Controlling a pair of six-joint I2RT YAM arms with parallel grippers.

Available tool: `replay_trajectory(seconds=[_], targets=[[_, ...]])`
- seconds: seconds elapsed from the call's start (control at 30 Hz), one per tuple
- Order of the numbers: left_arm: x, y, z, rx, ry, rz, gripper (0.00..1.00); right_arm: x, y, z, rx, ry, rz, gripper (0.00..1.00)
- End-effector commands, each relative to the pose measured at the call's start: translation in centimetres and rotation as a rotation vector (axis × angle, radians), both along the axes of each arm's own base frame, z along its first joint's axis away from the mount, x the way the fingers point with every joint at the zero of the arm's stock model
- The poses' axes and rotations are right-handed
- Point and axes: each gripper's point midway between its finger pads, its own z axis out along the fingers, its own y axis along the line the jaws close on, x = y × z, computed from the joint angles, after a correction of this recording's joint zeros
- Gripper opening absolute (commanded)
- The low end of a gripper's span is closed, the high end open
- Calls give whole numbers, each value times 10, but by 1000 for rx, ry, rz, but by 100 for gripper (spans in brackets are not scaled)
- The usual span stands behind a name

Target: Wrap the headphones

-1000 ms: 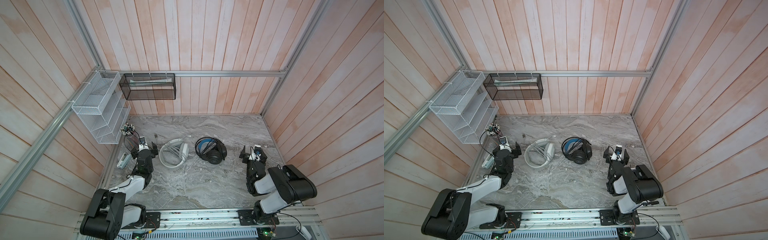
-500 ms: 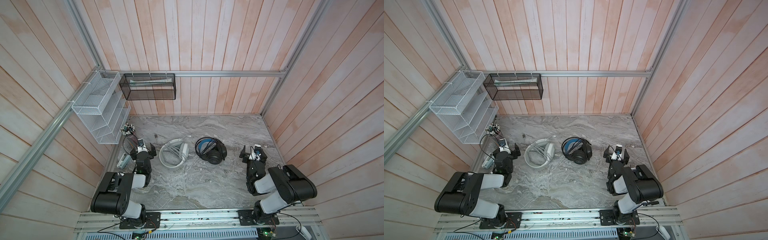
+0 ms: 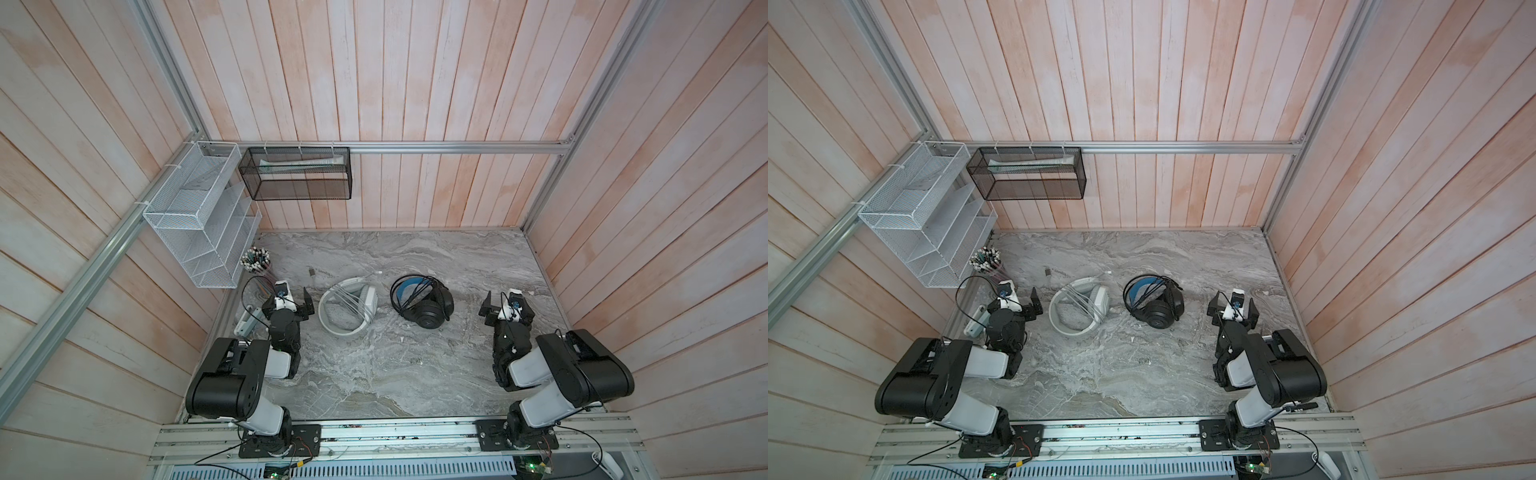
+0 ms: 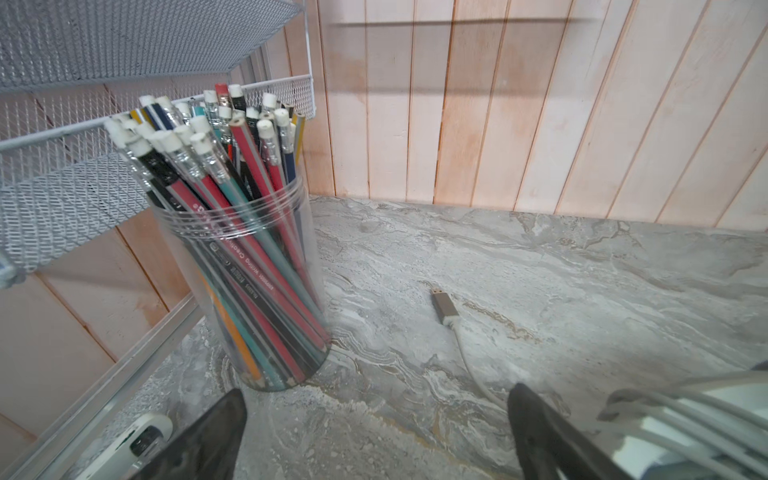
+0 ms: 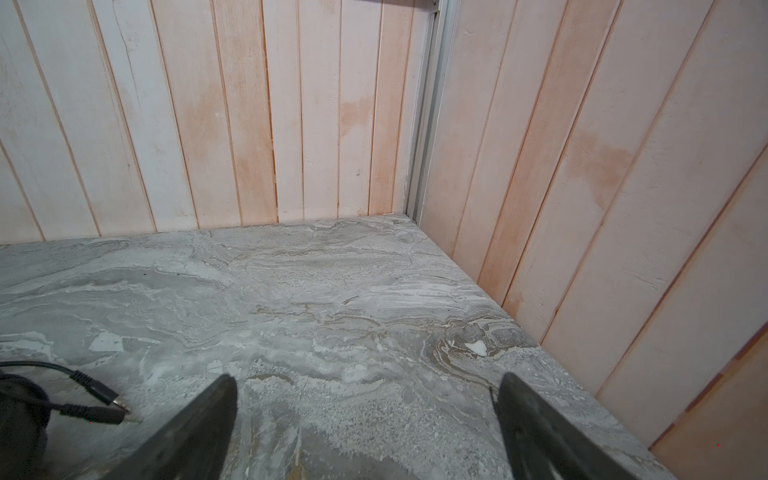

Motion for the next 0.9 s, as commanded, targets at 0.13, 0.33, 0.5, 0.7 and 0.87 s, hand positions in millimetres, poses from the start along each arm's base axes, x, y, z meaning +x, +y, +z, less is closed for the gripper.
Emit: replay_trajectory(seconds=[0.13, 0.33, 0.5, 0.7, 0.87], targets=[[7, 5, 4, -42, -9, -22, 99, 10, 1, 2, 19, 6, 8, 98], [6, 5, 5, -41, -16, -21, 99, 13, 1, 1, 22, 14, 15, 98], [6, 5, 5, -41, -16, -21, 99, 15, 0, 1, 25, 19, 18, 98], [6, 5, 5, -41, -15, -22, 98, 15, 1, 0, 27, 21, 20, 98], [6, 5, 5, -41, -15, -21, 98, 16, 0, 0, 27, 22, 19, 98]])
